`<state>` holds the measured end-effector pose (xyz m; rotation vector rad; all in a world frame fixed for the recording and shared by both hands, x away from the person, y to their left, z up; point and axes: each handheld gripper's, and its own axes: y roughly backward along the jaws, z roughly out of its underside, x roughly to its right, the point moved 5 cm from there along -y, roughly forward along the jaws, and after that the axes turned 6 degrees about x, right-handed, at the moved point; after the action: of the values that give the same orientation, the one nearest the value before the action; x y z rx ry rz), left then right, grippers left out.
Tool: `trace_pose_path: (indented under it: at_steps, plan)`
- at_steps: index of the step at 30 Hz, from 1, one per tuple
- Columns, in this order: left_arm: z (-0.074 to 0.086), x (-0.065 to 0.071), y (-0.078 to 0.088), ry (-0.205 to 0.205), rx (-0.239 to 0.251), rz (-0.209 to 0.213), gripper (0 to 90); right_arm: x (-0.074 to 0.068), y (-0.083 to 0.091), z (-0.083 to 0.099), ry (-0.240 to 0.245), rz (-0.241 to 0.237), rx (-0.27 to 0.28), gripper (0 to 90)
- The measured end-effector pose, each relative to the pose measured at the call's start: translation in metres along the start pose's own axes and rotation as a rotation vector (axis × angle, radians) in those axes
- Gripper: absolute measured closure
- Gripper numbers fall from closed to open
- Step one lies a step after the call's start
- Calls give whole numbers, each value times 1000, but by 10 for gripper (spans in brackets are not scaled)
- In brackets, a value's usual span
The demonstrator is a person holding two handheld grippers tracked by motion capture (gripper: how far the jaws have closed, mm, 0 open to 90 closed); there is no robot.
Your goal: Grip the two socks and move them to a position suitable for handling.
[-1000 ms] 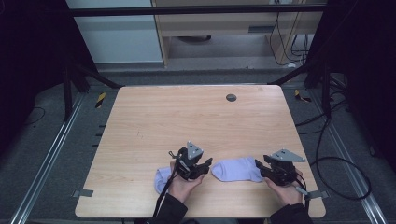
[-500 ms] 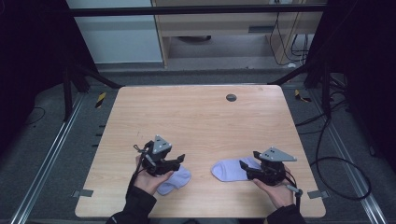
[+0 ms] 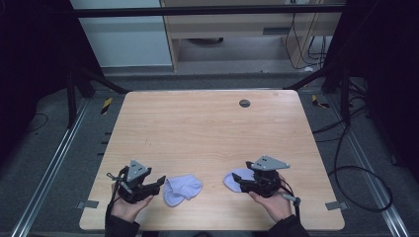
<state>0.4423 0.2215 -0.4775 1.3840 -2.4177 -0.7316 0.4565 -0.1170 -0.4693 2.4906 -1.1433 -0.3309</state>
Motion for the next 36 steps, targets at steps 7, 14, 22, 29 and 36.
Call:
trace_pose_path:
  at_steps: [7, 14, 22, 29, 36]
  plan:
    - [18, 0, 1, 6, -41, 13, 397, -34, -24, -6, 61, -64, -31, 425]
    - [34, 5, -6, -6, -96, 55, 418, -63, -48, -8, 93, -117, -45, 472]
    - [38, 15, -10, -31, -111, 78, 432, -84, -72, -4, 111, -157, -77, 502]
    - [42, 24, -17, -50, -141, 101, 480, -103, -89, 7, 147, -202, -125, 565]
    - [44, 27, -21, -57, -165, 106, 525, -116, -100, 19, 148, -237, -171, 628]
